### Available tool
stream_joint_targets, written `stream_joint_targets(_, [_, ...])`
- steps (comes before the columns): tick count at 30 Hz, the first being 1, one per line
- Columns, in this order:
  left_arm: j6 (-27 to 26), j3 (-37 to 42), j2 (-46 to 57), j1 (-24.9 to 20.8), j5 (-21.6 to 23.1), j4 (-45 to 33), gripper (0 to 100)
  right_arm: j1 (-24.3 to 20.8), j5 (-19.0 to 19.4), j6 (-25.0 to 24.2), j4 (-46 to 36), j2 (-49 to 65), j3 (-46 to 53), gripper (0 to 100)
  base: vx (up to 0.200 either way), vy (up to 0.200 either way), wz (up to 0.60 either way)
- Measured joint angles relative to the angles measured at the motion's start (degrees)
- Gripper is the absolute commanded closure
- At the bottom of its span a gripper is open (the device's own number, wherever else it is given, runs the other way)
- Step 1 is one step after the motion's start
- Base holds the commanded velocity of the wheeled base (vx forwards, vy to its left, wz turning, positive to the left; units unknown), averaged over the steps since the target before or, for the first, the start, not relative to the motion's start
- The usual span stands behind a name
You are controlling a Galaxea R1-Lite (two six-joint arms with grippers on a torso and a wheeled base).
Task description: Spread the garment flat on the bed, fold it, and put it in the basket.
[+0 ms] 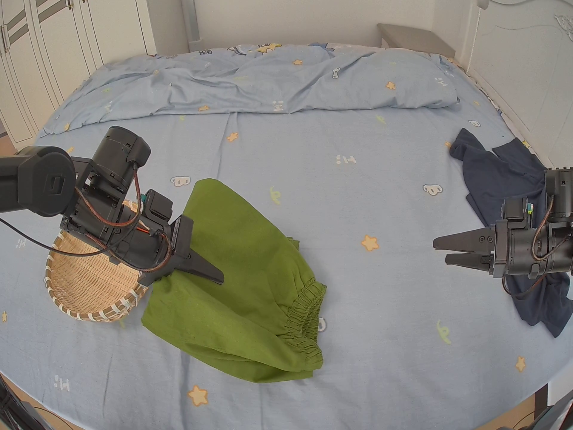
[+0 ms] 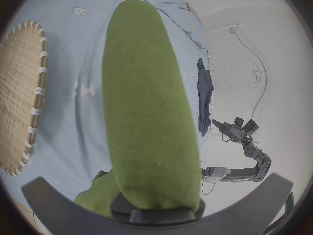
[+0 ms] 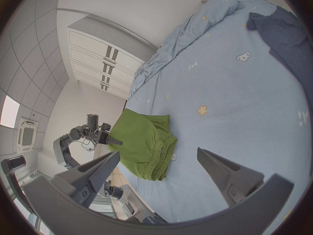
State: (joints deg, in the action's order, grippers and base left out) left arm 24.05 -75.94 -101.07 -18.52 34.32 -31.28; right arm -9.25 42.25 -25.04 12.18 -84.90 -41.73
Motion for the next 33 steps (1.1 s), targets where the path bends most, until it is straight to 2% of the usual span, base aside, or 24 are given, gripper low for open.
stream_joint_targets(5, [-0.02, 0.17, 0.02, -0.61, -0.02, -0.06, 100, -0.13, -0.07, 0.05, 0.02, -0.35, 0.06, 0, 0.000, 0.200, 0.00])
stream_joint_targets(10, [-0.30, 0.59, 0.09, -1.35, -0.84, 0.11, 100, -0.26, -0.16, 0.09, 0.00, -0.49, 0.22, 0, 0.000, 0.000, 0.00])
stream_joint_targets(15, [-1.78, 1.05, 0.17, -2.73, -7.17, 0.46, 100, -0.33, -0.21, 0.09, 0.02, -0.57, 0.26, 0, 0.000, 0.000, 0.00])
stream_joint_targets(19, [-5.03, 1.27, 0.39, -4.28, -9.61, 0.71, 100, -0.44, -0.21, 0.09, 0.02, -0.60, 0.33, 0, 0.000, 0.000, 0.00])
stream_joint_targets(27, [-5.85, 1.96, 4.24, -6.23, -9.94, 2.85, 100, -0.56, -0.24, 0.05, 0.05, -0.60, 0.33, 0, 0.000, 0.000, 0.00])
stream_joint_targets(33, [-5.99, 4.50, 10.61, -5.27, -10.07, 9.56, 100, -0.63, -0.27, 0.00, 0.02, -0.60, 0.35, 0, 0.000, 0.000, 0.00])
